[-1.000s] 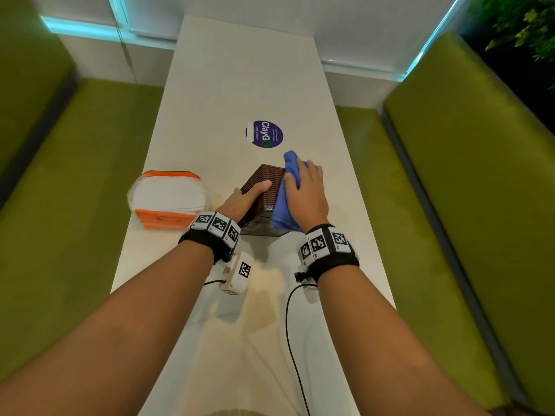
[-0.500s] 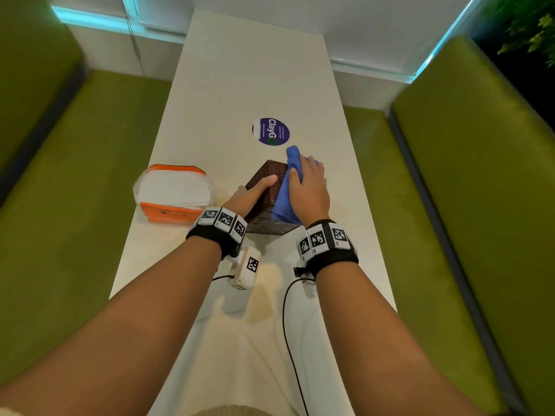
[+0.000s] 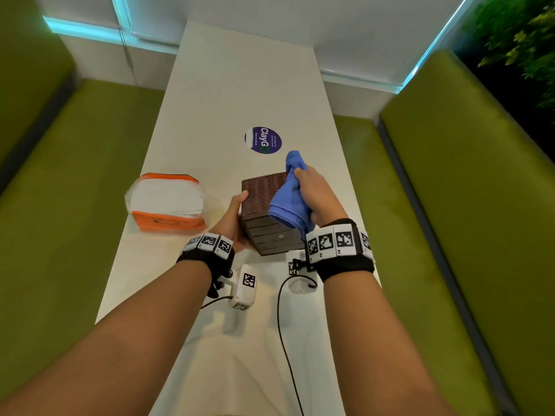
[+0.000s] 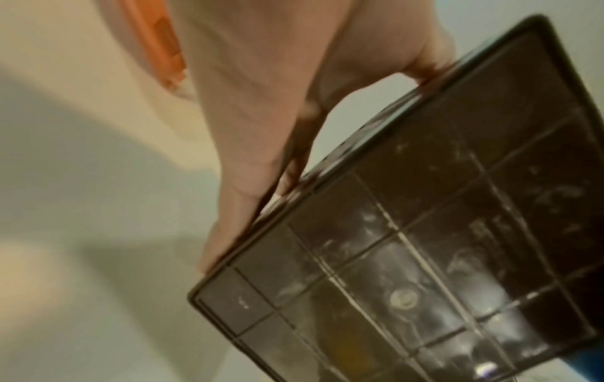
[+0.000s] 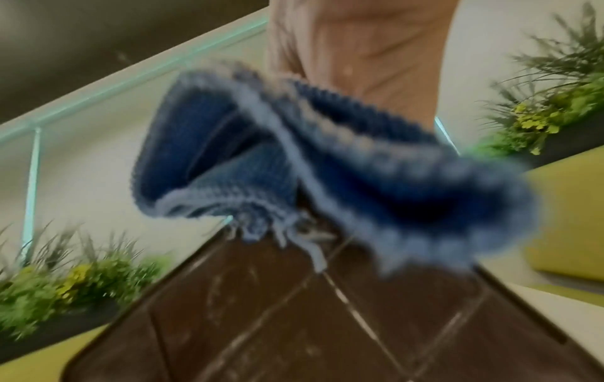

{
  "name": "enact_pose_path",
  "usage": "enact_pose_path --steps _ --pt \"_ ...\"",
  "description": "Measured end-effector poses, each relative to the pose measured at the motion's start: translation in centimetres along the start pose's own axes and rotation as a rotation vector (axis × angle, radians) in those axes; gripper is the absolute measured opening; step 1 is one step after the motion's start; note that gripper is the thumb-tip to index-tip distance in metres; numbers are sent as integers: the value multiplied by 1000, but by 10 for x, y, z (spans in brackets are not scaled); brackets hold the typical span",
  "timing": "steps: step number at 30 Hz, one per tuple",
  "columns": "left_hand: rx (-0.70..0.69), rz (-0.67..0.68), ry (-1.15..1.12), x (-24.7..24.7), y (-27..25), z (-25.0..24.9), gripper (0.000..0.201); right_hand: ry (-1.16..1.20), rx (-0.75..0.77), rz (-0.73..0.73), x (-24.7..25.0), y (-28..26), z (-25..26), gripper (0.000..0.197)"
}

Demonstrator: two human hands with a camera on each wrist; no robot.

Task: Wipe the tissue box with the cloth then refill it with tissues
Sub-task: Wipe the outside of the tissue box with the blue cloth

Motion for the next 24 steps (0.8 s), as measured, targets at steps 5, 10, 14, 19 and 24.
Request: enact_pose_path --steps 5,10,14,19,24 --pt "-106 -102 -153 14 0 -2 30 -117 106 -59 -19 -3 6 38" --pt "-187 -290 106 16 -1 -30 23 -168 180 -69 -42 0 10 38" --pt "-211 -290 419 19 6 -44 41 -201 169 -145 -54 -3 2 33" --pt "-116 -225 465 27 23 -40 93 -338 143 -145 -53 1 -18 44" --pt "-41 -187 595 8 9 -45 101 -550 -35 -179 -35 13 -50 48"
Point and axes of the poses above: each hand's wrist, its own y-axis towards the middle knuckle, its own x-axis out of the back of the hand, z = x × y, the point moved 3 cm from there along y, towards the middle knuckle, and after that the axes turned 15 degrees about -y, right-handed, at the moved point
